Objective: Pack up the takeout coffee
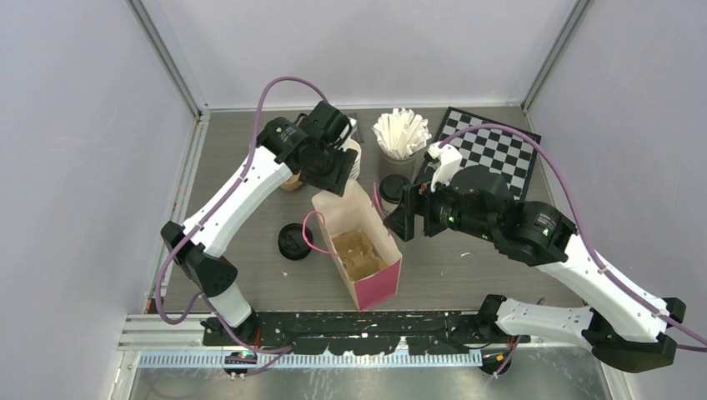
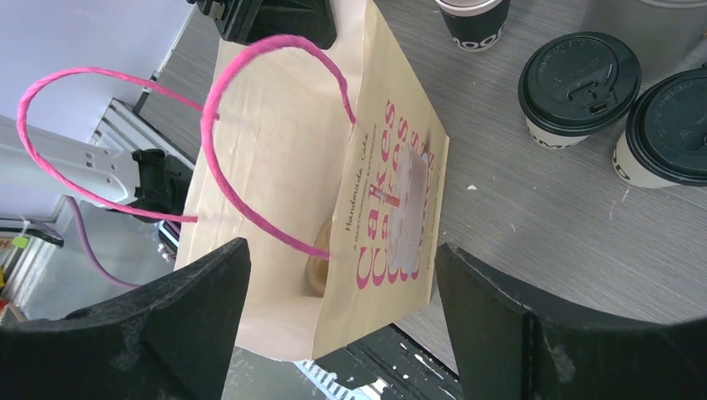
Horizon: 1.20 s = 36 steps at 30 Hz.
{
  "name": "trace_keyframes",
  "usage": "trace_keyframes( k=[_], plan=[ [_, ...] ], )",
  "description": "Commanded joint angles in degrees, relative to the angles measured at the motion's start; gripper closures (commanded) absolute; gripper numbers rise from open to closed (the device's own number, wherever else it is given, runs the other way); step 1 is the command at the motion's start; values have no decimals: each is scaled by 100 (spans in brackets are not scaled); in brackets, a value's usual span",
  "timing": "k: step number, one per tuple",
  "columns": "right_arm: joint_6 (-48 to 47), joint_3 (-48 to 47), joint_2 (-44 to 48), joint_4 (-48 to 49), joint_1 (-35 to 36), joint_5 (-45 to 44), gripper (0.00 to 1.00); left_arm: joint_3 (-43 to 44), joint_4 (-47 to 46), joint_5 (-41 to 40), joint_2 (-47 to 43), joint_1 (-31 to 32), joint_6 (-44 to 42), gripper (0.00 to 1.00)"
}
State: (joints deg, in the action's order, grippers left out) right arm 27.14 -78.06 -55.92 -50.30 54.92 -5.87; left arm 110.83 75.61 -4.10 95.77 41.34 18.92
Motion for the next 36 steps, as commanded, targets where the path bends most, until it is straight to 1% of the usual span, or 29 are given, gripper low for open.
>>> trace_keyframes(
  k=[1, 2, 4, 6, 9, 10, 12, 17, 19, 22, 26, 28, 31, 33, 36],
  plan=[
    [-6, -95, 19, 348, 6, -71, 15, -112, -146, -18, -238, -136, -343, 43],
    [-33, -116, -26, 338, 10, -92, 14, -160, -181, 47, -251, -162, -367, 43],
    [-92, -177, -112, 313, 10, -126, 14, -213, -204, 167, -251, -199, -409, 48],
    [-88, -218, -189, 313, 9, -154, 14, -171, -136, 221, -223, -205, -424, 58],
    [2, -305, -305, 262, 10, -222, 15, -32, -33, 243, -239, -206, -331, 78],
    [34, -363, -348, 201, 9, -277, 15, 8, -36, 274, -262, -206, -256, 82],
    [118, -492, -445, 14, 9, -428, 15, 88, -38, 358, -275, -208, -59, 89],
    [345, -785, -579, -476, 9, -865, 15, 226, 84, 603, -246, -201, 746, 100],
    [507, -891, -622, -668, 5, -1031, 15, 247, 210, 480, -272, -209, 1244, 100],
    [675, -956, -630, -889, 10, -1153, 15, 153, 197, 454, -404, -206, 1757, 100],
    [855, -933, -579, -1046, 4, -1208, 16, -545, -231, 453, -891, -208, 2380, 100],
    [967, -938, -573, -1155, 10, -1244, 17, -877, -363, 201, -1134, -213, 2674, 100],
    [1165, -939, -573, -1359, 9, -1307, 19, -1269, -570, 180, -1450, -214, 2981, 100],
    [1300, -939, -571, -1544, 10, -1383, 21, -1464, -686, 233, -1619, -214, 3121, 91],
    [1459, -905, -567, -1760, 10, -1575, 24, -1632, -723, 286, -1735, -210, 3177, 72]
  ],
)
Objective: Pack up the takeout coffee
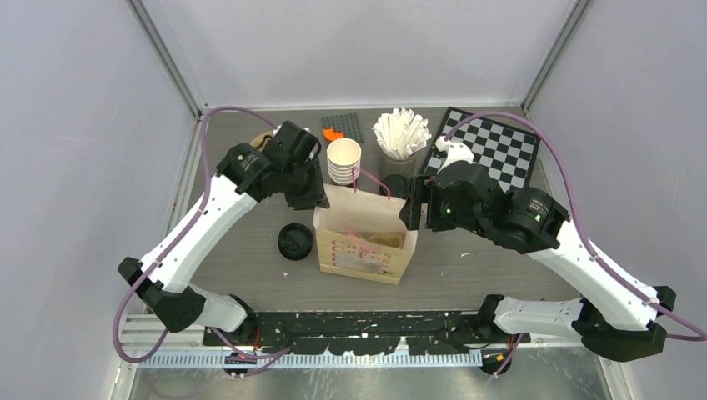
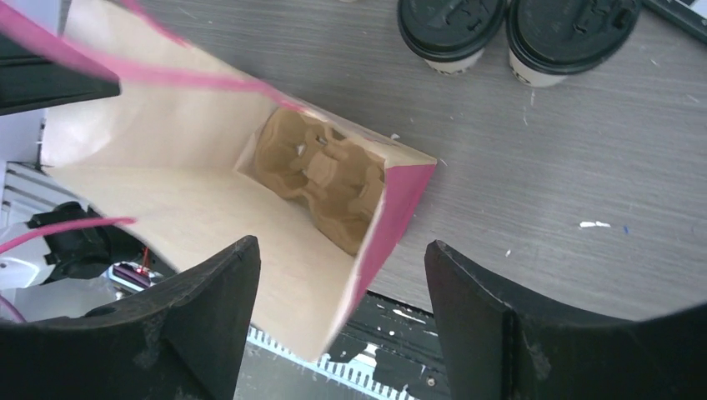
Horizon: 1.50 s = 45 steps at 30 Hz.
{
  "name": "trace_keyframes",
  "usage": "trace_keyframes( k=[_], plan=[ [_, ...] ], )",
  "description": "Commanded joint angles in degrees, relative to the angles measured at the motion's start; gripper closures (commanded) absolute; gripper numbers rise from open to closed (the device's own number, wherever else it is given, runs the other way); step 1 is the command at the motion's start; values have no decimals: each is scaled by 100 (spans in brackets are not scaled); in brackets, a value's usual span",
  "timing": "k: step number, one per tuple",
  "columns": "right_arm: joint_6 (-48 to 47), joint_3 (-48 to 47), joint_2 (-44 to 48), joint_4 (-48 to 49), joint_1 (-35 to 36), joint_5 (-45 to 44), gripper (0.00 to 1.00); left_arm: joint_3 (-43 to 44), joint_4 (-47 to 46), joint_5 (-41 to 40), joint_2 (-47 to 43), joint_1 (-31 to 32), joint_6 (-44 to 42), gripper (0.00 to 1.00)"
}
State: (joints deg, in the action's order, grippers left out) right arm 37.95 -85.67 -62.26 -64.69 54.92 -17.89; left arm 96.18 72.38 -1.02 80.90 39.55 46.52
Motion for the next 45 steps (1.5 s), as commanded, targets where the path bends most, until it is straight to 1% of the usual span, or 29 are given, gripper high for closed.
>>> trace_keyframes(
  k=[1, 3, 5, 7, 9, 13, 15, 16, 18, 20, 22, 23, 24, 26, 28, 30, 33, 34, 35, 36, 37, 38, 39, 41, 45],
  plan=[
    [392, -105, 73, -321, 10, -417, 25, -184, -387, -20, -270, -30, 421, 67],
    [377, -33, 82, -231, 10, -460, 33, -197, -368, 8, -280, -28, 415, 61],
    [359, 32, 55, -69, 9, -407, 45, -167, -312, 62, -278, -32, 379, 59],
    [375, 42, -31, 29, 10, -280, 50, -146, -249, 74, -269, -35, 333, 59],
    [389, 39, -129, 57, 10, -170, 51, -139, -172, 60, -272, -34, 270, 59],
    [543, 93, -339, -140, 10, -180, 52, -131, -142, 68, -228, -35, 111, 58],
    [624, 132, -434, -241, 10, -187, 52, -106, -141, 198, -172, -34, 25, 60],
    [659, 137, -503, -285, 8, -188, 54, -82, -116, 261, -136, -35, 2, 62],
    [682, 78, -586, -374, 10, -185, 64, -39, -104, 377, -96, -35, -42, 68],
    [659, -87, -701, -528, 9, -241, 78, 18, -109, 468, -83, -35, -47, 82],
    [584, -432, -817, -719, 6, -287, 90, 173, -70, 555, -66, -34, -47, 96],
    [549, -655, -898, -873, 9, -320, 95, 292, -26, 574, -53, -31, -47, 100],
    [520, -867, -988, -1040, 8, -347, 98, 420, 52, 565, -28, -35, -36, 100],
    [482, -1288, -1169, -1366, 9, -391, 100, 679, 241, 590, 33, -35, 8, 100],
    [476, -1602, -1320, -1675, -1, -424, 100, 849, 383, 691, 61, -35, 74, 100],
    [487, -1681, -1397, -1831, 1, -406, 100, 852, 433, 790, 32, -32, 147, 100],
    [553, -1422, -1367, -1821, -41, -379, 100, 663, 450, 834, -61, -33, 269, 100],
    [563, -1317, -1341, -1766, -75, -339, 98, 619, 459, 825, -87, -35, 296, 99],
    [571, -1219, -1315, -1695, -122, -268, 92, 591, 461, 825, -99, -30, 304, 95],
    [571, -1166, -1305, -1646, -175, -230, 84, 586, 468, 818, -104, -34, 300, 88],
    [573, -1174, -1308, -1629, -236, -223, 76, 602, 484, 810, -82, -28, 286, 80],
    [550, -1227, -1328, -1621, -285, -230, 69, 655, 508, 794, -44, -34, 256, 67],
    [489, -1318, -1344, -1599, -325, -232, 64, 730, 544, 788, -3, -31, 215, 60],
    [341, -1525, -1350, -1536, -389, -226, 55, 887, 630, 770, 90, -31, 119, 50],
    [21, -1783, -1232, -1236, -415, -158, 36, 1028, 734, 765, 183, -30, -108, 37]
  ],
)
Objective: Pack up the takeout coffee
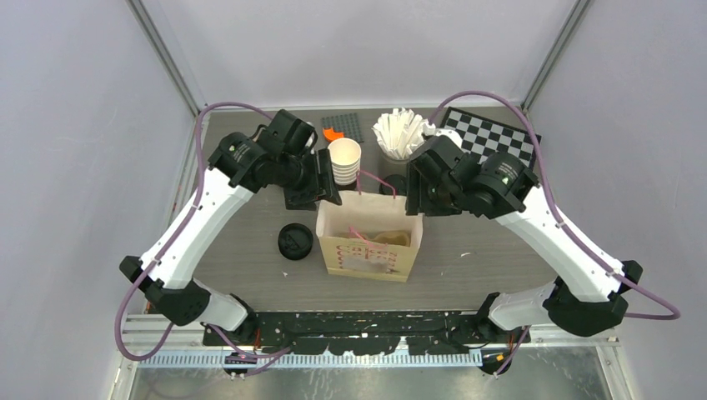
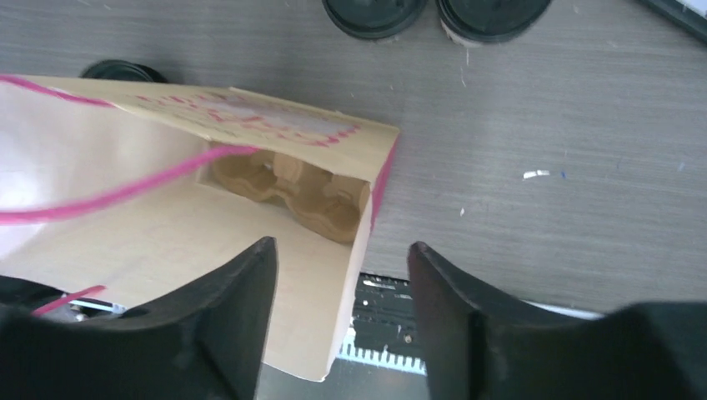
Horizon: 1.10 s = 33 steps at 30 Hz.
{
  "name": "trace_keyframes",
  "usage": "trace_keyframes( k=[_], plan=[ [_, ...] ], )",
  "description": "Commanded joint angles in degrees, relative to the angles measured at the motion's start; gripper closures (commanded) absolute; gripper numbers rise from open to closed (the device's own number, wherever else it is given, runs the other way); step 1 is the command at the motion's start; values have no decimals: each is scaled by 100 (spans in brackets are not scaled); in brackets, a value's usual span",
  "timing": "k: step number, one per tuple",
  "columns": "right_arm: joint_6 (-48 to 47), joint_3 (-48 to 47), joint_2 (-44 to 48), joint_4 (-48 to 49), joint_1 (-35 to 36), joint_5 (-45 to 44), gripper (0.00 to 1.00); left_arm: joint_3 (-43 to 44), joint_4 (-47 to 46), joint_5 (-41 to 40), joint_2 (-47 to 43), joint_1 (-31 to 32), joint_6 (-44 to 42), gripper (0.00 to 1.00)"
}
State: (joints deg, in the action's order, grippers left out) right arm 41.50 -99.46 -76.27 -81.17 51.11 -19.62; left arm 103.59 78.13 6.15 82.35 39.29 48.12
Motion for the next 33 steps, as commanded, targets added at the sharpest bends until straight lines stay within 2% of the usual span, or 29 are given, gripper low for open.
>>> trace_keyframes(
  k=[1, 4, 8, 11, 16, 20, 23, 27, 29, 33],
  plan=[
    [-400, -394, 221, 516, -67, 0, 32, 310, 170, 38, 58, -8, -340, 34],
    [-650, -349, 288, 786, -461, 35, 20, 404, 302, -169, 79, -6, -544, 28],
    [-858, -399, 17, 1183, -1949, 717, 14, 463, 407, -483, -1, -17, -688, 1],
    [-1125, -596, -439, 1484, -2686, 813, 12, 349, 401, -571, -145, -46, -745, 0],
    [-2048, -409, -1041, 1818, -3234, 884, 11, -39, 411, -571, -423, -148, -774, 0],
    [-2968, 290, -1126, 2596, -3504, 1235, 10, -252, 494, -826, -566, -334, -606, 0],
    [-3463, 1248, -817, 3608, -3617, 1716, 10, -239, 485, -853, -669, -422, -549, 0],
    [-3812, 2567, -376, 4888, -3655, 2165, 10, -303, 354, -492, -753, -448, -704, 0],
    [-3931, 2866, -281, 5269, -3667, 2294, 10, -261, 405, -358, -723, -451, -764, 1],
    [-4115, 2967, -404, 5427, -3691, 2308, 10, -217, 484, -281, -713, -449, -887, 1]
  ],
)
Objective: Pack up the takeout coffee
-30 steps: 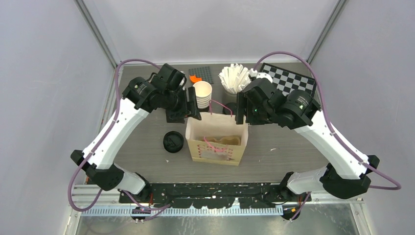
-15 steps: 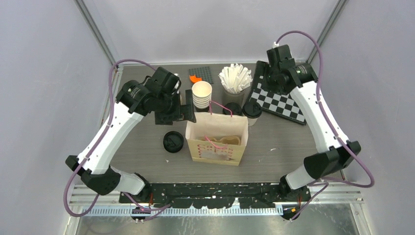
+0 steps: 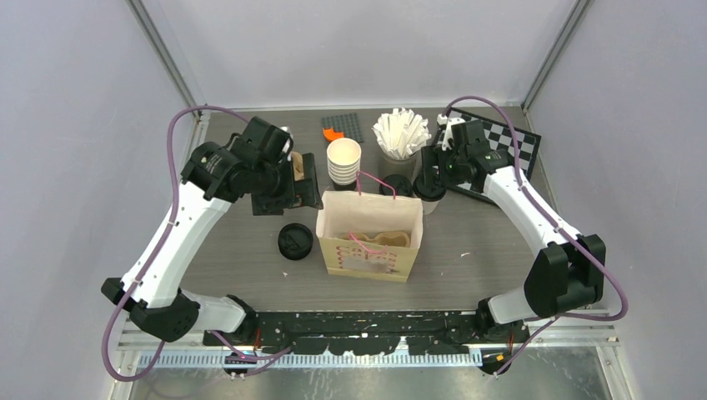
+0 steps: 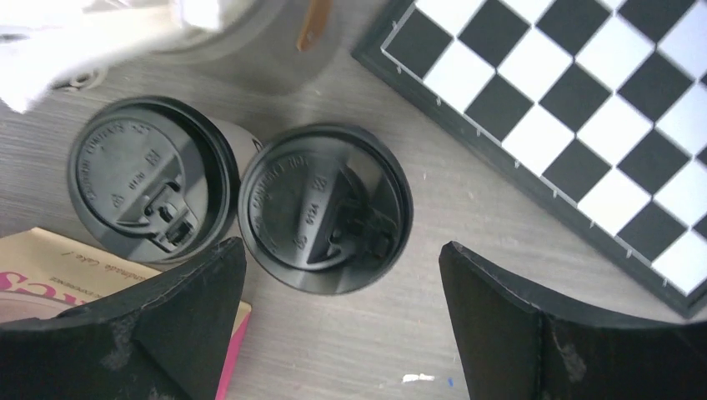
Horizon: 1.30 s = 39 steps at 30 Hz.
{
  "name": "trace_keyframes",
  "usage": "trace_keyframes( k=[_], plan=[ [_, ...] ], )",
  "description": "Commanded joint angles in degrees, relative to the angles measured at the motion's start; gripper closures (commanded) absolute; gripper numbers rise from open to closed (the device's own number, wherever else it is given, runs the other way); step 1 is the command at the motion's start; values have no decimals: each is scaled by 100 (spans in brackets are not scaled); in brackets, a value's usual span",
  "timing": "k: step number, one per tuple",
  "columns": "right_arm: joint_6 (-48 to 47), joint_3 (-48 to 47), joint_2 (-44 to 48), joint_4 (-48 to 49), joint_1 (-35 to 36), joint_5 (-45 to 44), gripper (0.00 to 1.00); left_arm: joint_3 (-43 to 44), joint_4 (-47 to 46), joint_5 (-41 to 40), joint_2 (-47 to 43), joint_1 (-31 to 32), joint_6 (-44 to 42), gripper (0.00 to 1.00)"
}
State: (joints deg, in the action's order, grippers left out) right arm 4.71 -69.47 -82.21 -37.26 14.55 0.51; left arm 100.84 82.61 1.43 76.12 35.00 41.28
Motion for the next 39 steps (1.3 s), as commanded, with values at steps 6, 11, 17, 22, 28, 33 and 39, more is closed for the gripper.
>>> trace_keyframes(
  k=[6, 11, 17, 22, 28, 33, 39],
  plan=[
    [-803, 81, 2, 1192, -33, 511, 10, 50, 19, 229, -52, -29, -298, 2],
    [-1254, 201, -61, 1404, -31, 549, 10, -20, -113, 271, -96, -30, -241, 3],
    [-1541, 393, -91, 1437, -33, 688, 10, -137, -198, 280, -173, -29, -155, 5],
    [-1612, 521, -124, 1480, -31, 530, 10, -134, -254, 106, -287, -30, -112, 5],
    [-1596, 532, -205, 1519, -31, 744, 11, -117, -255, 97, -287, -36, -102, 5],
    [-1640, 588, -142, 1513, -31, 837, 10, -117, -226, 111, -247, -30, -111, 5],
    [-1711, 710, 15, 1502, -30, 828, 10, -160, -236, 123, -244, -33, -111, 5]
  ],
)
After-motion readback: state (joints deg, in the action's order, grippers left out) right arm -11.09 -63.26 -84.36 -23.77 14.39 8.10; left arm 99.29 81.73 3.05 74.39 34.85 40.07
